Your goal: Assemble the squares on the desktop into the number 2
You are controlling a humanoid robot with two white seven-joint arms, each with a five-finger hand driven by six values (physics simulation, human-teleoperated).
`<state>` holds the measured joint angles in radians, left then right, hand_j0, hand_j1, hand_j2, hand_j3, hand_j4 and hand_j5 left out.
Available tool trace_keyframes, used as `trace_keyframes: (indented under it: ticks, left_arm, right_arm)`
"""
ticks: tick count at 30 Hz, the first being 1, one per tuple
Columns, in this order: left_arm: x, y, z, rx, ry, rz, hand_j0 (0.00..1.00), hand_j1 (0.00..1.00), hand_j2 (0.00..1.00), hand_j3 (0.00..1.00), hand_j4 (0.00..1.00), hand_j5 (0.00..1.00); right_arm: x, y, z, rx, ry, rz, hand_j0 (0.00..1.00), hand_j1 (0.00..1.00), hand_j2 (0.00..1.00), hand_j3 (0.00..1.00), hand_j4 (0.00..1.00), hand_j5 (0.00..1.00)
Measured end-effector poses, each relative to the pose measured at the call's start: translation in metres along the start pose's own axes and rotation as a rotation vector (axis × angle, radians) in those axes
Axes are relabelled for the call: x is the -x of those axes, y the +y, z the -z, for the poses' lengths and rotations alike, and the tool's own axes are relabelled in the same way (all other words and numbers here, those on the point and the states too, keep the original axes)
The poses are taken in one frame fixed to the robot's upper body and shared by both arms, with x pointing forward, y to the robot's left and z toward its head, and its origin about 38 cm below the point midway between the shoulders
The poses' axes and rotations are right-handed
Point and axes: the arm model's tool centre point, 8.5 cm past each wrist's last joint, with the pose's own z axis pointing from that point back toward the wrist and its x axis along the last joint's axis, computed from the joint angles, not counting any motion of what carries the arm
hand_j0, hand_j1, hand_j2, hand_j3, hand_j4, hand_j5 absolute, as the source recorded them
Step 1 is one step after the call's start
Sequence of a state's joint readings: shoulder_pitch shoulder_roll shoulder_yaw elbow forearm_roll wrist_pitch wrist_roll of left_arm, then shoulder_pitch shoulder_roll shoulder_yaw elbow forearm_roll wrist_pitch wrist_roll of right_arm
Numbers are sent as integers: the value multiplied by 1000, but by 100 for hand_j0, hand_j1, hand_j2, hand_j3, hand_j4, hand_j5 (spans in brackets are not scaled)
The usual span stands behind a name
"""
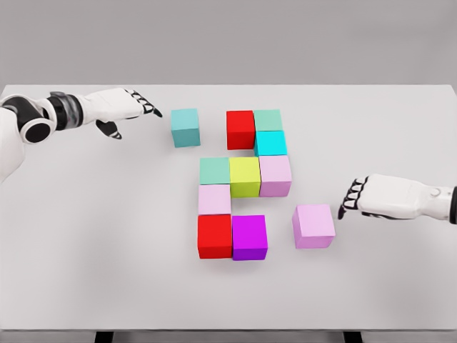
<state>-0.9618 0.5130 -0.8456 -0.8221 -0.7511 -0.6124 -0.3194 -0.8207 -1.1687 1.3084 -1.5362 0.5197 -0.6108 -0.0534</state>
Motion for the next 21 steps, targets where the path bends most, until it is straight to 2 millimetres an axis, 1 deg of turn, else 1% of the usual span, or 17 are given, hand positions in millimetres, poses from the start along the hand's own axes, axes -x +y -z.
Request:
trace_keyframes:
  ticks: [6,16,21]
  left_arm:
    - [-4,-4,2,11,-8,6,88,88,88,88,88,88]
    - [-12,-1,6,2,-31,23,88,88,88,88,88,88]
    - [-17,-1,10,4,-43,26,88,88,88,88,88,88]
  right_arm:
    - [-8,-2,1,1,-23,-7,60,60,60,60,60,60]
    - [-16,-4,21,14,-67,-12,60,60,60,60,60,60]
    - [-20,-4,26,15,-81,-14,60,60,60,60,60,60]
